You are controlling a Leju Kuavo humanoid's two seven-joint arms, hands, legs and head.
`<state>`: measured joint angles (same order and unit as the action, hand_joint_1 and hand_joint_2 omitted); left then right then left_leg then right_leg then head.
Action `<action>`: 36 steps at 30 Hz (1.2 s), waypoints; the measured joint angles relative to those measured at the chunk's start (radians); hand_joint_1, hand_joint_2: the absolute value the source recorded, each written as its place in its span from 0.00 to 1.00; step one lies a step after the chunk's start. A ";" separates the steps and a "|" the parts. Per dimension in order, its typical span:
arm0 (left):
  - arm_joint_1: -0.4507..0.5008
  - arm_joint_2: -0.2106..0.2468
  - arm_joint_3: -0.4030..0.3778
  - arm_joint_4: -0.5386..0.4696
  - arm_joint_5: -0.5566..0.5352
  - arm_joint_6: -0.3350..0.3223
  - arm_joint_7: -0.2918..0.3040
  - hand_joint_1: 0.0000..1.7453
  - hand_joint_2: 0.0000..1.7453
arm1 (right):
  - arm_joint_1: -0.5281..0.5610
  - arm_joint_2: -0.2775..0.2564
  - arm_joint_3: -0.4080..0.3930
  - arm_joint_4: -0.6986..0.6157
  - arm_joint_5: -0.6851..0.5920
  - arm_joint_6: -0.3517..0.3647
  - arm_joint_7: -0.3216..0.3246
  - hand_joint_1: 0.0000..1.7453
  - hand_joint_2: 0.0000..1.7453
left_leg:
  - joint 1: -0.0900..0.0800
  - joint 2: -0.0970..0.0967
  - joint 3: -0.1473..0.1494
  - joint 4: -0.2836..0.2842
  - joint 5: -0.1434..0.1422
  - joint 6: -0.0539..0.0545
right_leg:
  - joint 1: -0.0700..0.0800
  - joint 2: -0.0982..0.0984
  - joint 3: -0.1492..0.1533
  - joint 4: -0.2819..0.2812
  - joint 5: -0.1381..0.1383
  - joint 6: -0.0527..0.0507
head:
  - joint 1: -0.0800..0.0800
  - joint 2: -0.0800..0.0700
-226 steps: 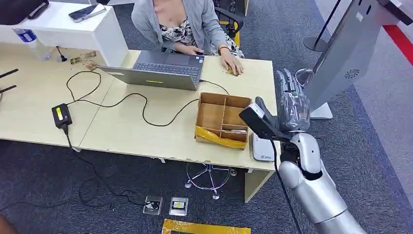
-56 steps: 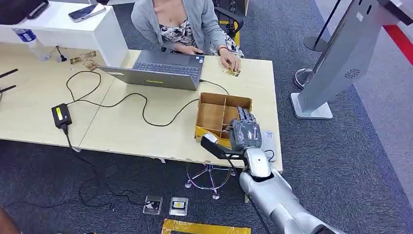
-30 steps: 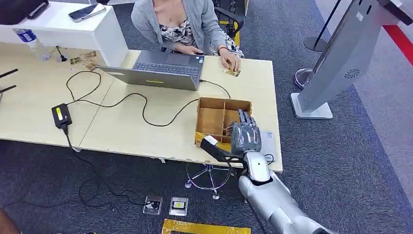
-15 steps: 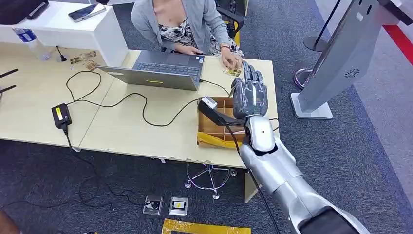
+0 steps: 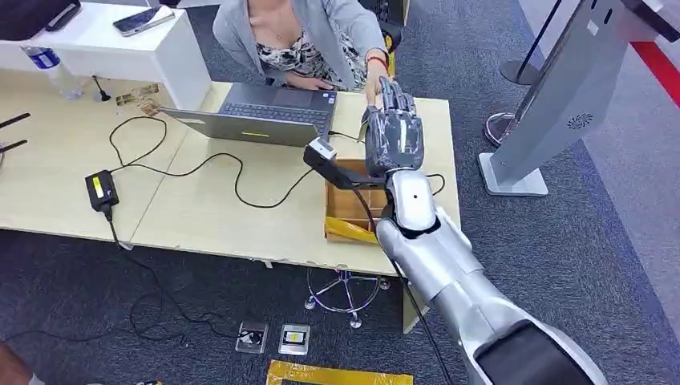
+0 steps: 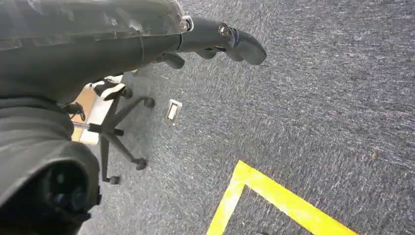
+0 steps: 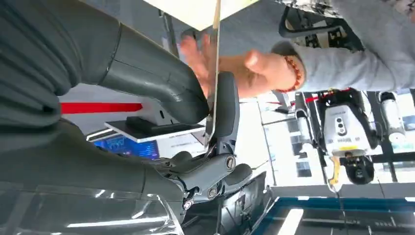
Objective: Pass the card to the sensor for recognition and then transmit it.
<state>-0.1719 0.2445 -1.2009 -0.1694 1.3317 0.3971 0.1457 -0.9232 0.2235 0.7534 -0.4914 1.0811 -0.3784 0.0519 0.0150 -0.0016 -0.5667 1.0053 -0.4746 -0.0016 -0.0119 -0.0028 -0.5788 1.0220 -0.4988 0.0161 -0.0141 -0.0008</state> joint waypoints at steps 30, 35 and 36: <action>0.000 0.016 0.000 0.000 0.004 -0.053 0.032 0.00 0.00 | 0.008 0.022 0.000 0.118 0.048 0.073 0.008 0.00 0.00 | 0.000 0.000 0.000 0.000 0.000 0.000 | 0.000 0.000 0.000 0.000 0.000 0.000 | 0.000 0.000; 0.001 0.016 0.000 0.000 0.008 -0.064 0.031 0.00 0.00 | 0.000 0.005 -0.027 0.122 -0.025 0.038 -0.053 0.00 0.00 | 0.000 0.000 0.000 0.000 0.000 0.000 | 0.000 0.000 0.000 0.000 0.000 0.000 | 0.000 0.000; 0.001 0.017 0.000 0.000 0.011 -0.064 0.031 0.00 0.00 | -0.004 -0.005 -0.038 0.122 -0.043 0.028 -0.067 0.00 0.00 | 0.000 0.000 0.000 0.000 0.000 0.000 | 0.000 0.000 0.000 0.000 0.000 0.000 | 0.000 0.000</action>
<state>-0.1709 0.2613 -1.2009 -0.1690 1.3424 0.3330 0.1763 -0.9272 0.2190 0.7157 -0.3689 1.0382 -0.3505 -0.0151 0.0148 -0.0016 -0.5666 1.0055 -0.4746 -0.0016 -0.0120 -0.0031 -0.5789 1.0217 -0.4988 0.0161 -0.0141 -0.0008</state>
